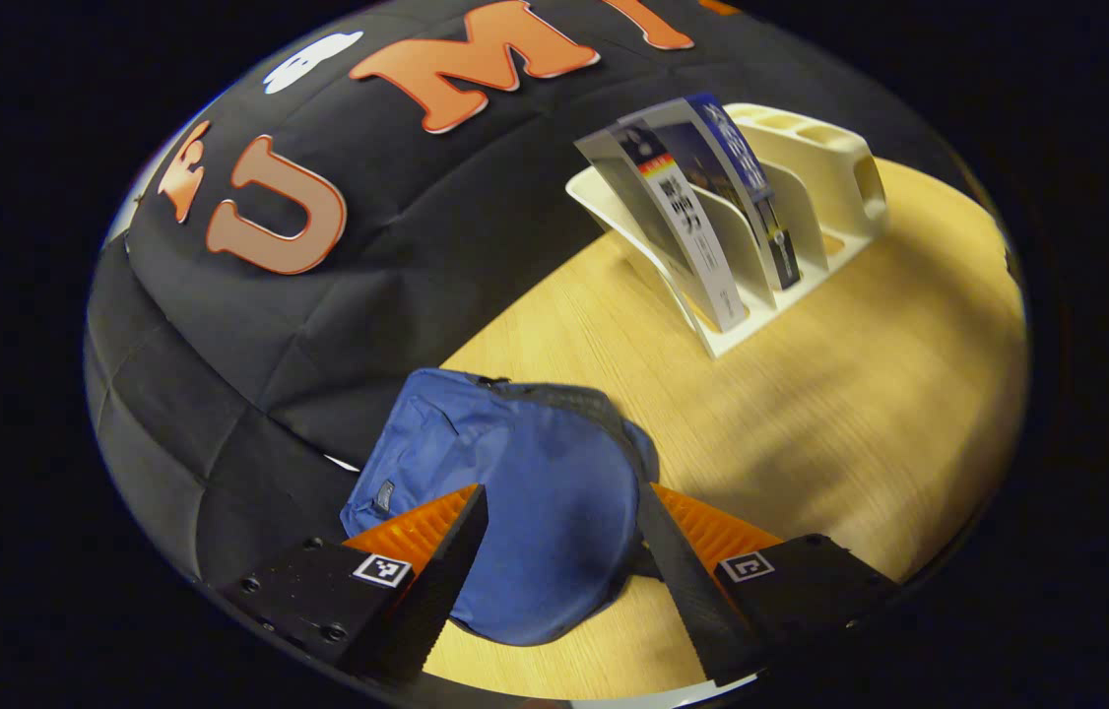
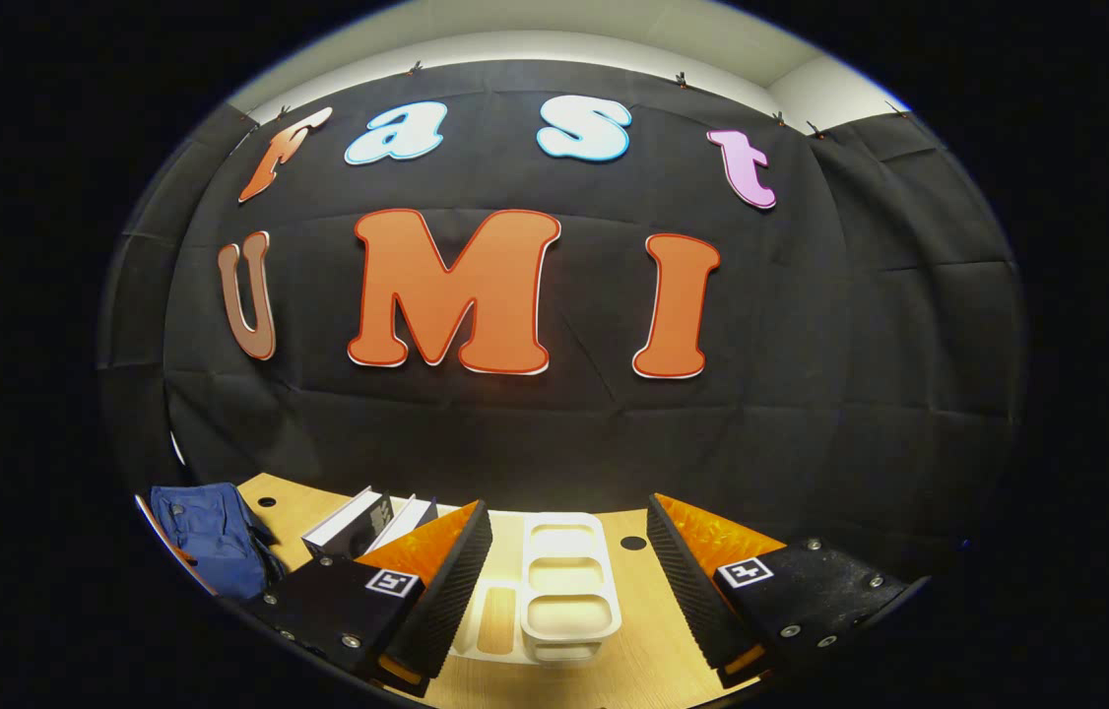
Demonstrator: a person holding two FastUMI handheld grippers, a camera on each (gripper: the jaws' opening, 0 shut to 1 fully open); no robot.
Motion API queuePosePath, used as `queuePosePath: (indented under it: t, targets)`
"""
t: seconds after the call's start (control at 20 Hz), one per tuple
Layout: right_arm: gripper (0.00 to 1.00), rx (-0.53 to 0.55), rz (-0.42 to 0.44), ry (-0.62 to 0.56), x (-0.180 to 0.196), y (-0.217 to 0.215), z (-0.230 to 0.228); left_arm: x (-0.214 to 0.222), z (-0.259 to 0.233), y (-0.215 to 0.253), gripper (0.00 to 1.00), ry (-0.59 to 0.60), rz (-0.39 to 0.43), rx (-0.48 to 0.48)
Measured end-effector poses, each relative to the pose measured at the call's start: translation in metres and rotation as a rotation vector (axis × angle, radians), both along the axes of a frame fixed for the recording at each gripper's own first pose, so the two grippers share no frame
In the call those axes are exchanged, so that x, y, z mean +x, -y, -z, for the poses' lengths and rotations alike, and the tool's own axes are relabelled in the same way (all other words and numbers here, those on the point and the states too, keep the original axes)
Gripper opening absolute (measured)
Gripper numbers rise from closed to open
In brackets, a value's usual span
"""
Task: Open the schoolbag, grab two books from the bookshelf and put them into the schoolbag.
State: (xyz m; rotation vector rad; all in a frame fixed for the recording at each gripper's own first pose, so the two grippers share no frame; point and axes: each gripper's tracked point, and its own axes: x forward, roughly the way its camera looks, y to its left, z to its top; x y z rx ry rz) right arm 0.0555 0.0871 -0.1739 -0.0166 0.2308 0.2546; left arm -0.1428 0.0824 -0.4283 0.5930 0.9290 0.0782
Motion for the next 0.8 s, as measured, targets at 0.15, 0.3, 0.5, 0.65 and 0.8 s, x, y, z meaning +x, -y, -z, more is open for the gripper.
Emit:
queuePosePath:
  t: [0.15,0.3,0.5,0.65,0.8]
  targets:
    - [0.94,-0.017,0.006,-0.006,0.001,0.001,0.004,-0.018,0.027,-0.010,0.97,-0.076,-0.010,0.044]
    - [0.94,-0.027,0.003,-0.009,0.000,-0.002,0.005,-0.024,0.043,-0.019,0.98,-0.115,-0.029,0.076]
    - [0.94,-0.039,0.000,-0.007,-0.001,-0.004,0.006,-0.027,0.054,-0.032,0.98,-0.137,-0.050,0.127]
    - [0.94,-0.039,0.004,-0.010,-0.001,-0.005,0.007,-0.030,0.058,-0.037,0.96,-0.142,-0.069,0.124]
    - [0.94,-0.036,-0.004,-0.011,-0.003,-0.009,0.006,-0.028,0.066,-0.033,0.91,-0.162,-0.058,0.094]
